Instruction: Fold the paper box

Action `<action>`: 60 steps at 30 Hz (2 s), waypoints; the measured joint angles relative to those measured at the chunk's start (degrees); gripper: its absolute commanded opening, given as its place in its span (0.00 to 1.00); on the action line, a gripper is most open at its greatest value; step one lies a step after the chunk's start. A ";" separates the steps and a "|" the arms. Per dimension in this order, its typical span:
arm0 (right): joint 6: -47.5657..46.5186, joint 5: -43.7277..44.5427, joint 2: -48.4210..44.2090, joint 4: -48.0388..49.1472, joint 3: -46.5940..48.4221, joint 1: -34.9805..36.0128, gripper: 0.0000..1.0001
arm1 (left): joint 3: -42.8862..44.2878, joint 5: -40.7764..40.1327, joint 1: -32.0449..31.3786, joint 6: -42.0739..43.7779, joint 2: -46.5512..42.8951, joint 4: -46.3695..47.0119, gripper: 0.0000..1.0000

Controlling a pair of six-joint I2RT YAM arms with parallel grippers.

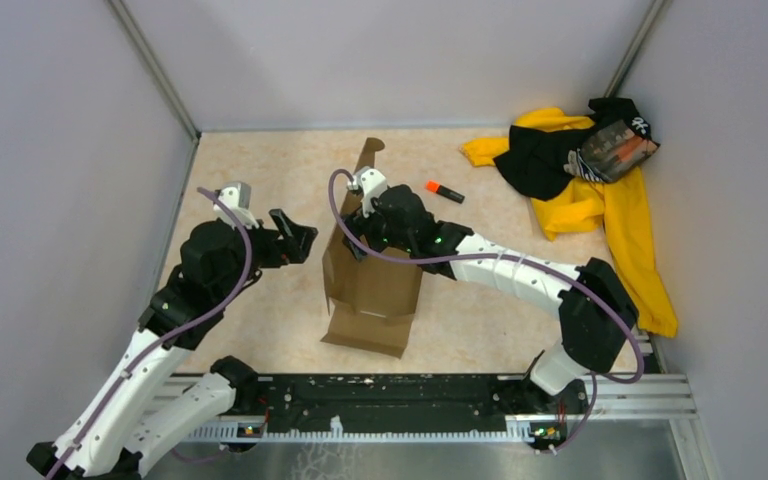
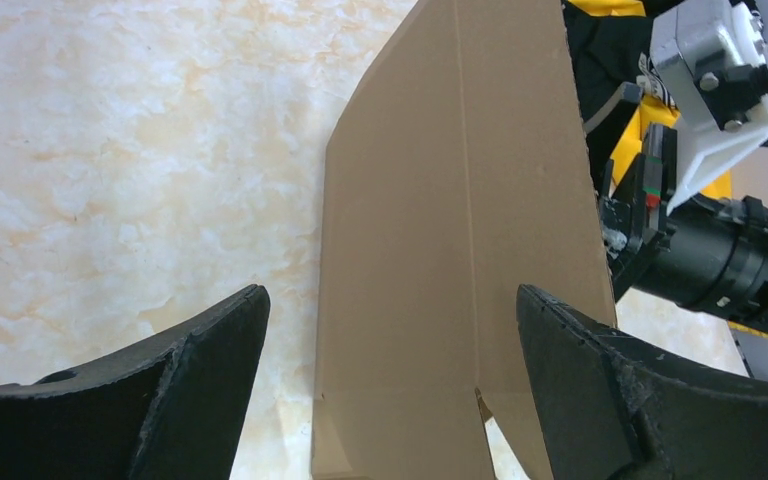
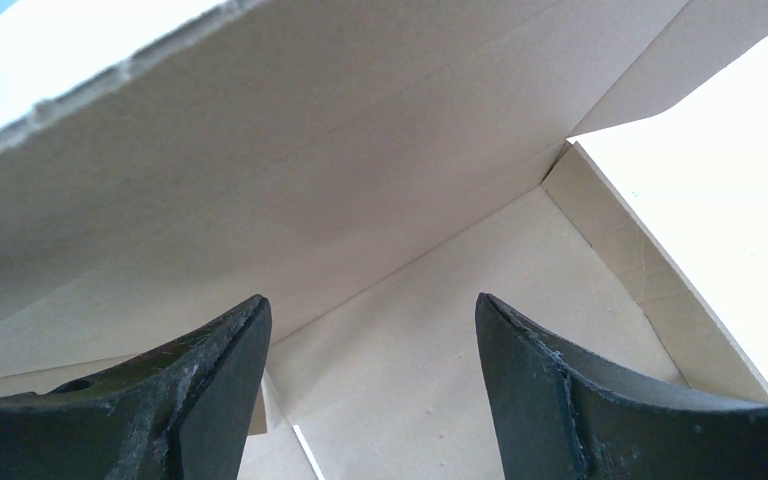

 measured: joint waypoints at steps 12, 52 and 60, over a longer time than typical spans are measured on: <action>1.03 -1.14 0.85 -2.27 2.40 -1.05 0.74 | 0.11 4.48 -0.22 -0.28 -4.11 -5.70 0.99; 2.99 -7.08 8.57 -3.82 5.29 -7.85 0.74 | 2.29 -5.40 1.86 0.00 26.60 -2.29 0.71; 5.35 -11.17 8.76 -0.26 4.37 -11.67 0.74 | 2.32 -1.92 5.66 -0.87 38.71 5.57 0.71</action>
